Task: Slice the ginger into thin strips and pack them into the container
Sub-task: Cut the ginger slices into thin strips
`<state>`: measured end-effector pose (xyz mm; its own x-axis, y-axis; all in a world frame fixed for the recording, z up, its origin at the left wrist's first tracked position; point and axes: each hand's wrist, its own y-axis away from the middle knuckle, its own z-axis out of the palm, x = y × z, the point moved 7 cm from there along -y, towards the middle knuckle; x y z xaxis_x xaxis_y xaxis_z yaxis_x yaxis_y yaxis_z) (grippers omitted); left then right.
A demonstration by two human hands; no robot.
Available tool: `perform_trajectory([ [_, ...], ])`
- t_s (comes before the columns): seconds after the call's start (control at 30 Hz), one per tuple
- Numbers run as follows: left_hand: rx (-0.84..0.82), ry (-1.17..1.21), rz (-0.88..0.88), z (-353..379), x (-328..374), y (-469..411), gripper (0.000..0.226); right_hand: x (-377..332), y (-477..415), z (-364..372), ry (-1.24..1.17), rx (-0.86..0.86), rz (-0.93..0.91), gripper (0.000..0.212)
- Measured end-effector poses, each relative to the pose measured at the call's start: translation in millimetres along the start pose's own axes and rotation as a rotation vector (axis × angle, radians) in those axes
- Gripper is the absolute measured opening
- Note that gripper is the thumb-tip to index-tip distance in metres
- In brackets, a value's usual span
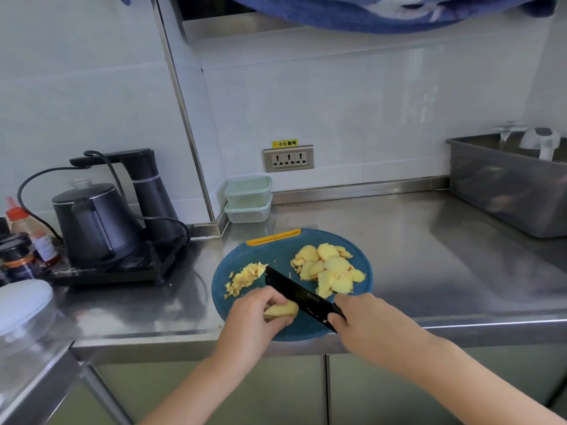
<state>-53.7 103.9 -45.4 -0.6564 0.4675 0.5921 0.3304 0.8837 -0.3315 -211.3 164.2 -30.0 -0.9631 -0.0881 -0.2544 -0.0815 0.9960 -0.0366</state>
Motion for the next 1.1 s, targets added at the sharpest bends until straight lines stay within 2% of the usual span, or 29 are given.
perform_trajectory([
  [0.13,0.073,0.028,0.080,0,-2,3,0.014,-4,3,2,0.099,0.024,-0.041,0.029],
  [0.3,0.107,0.065,0.103,0,-1,8,0.013,2,4,1,0.056,0.006,-0.014,0.032],
  [0.57,0.064,0.017,0.079,0,-1,7,0.010,4,13,-7,0.018,-0.030,0.053,0.033],
  [1.1,0.044,0.091,0.098,1,-6,8,0.012,16,12,-9,0.015,-0.111,0.015,0.031],
])
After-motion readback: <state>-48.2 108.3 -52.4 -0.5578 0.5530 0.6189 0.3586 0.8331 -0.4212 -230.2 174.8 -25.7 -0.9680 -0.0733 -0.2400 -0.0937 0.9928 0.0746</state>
